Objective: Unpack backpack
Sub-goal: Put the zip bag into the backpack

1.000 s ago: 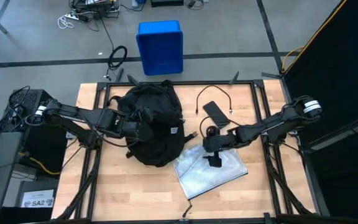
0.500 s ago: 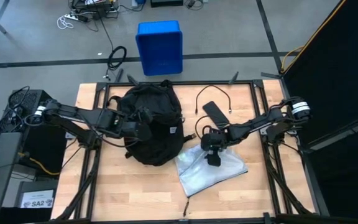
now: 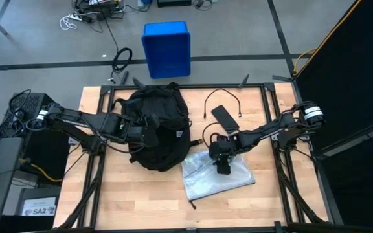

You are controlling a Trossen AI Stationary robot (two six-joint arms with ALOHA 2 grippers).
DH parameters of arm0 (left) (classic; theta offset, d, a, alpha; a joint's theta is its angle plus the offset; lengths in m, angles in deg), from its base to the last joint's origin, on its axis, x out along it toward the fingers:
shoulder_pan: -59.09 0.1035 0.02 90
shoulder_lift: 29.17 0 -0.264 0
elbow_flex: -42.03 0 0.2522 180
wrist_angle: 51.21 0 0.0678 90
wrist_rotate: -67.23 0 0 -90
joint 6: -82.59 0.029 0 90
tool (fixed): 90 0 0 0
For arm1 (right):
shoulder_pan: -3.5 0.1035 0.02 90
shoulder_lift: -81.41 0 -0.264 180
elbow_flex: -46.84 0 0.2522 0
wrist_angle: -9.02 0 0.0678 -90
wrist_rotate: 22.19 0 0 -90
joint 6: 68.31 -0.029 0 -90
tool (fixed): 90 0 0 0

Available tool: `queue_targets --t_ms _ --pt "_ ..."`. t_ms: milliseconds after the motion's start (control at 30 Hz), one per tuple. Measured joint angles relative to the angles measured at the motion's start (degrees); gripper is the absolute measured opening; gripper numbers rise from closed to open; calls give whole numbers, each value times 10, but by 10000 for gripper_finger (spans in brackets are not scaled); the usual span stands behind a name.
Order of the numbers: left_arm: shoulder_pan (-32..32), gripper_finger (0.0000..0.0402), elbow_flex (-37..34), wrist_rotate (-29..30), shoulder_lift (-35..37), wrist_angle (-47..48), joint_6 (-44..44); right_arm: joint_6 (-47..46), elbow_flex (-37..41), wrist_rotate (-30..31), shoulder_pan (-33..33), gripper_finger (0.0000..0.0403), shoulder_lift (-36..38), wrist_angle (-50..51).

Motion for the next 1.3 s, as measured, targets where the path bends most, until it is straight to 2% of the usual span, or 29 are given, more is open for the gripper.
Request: queue_targets --t_ms 300,533,700,800,900,1000,1100,1300 --pt "0 0 0 -14 0 0 -10 -5 -40 55 63 181 79 1" --pt "0 0 0 -48 0 -65 -3 -8 -44 51 60 181 120 -156" --pt "-1 0 0 -58 0 -168 30 -40 -45 -6 1 181 108 -218" --pt "-1 0 0 -59 0 -232 55 -87 -45 -44 -51 180 107 -174" --pt "-1 0 0 -60 -1 -281 58 -114 -45 -50 -97 180 107 -111" --pt "0 0 0 -57 -7 -313 57 -132 -45 -54 -137 180 107 -80" --pt "-1 0 0 -71 -22 -323 55 -140 -46 -24 -170 180 107 -61" --pt "-1 0 0 -168 -77 -345 36 -143 -44 18 -222 180 107 -92"
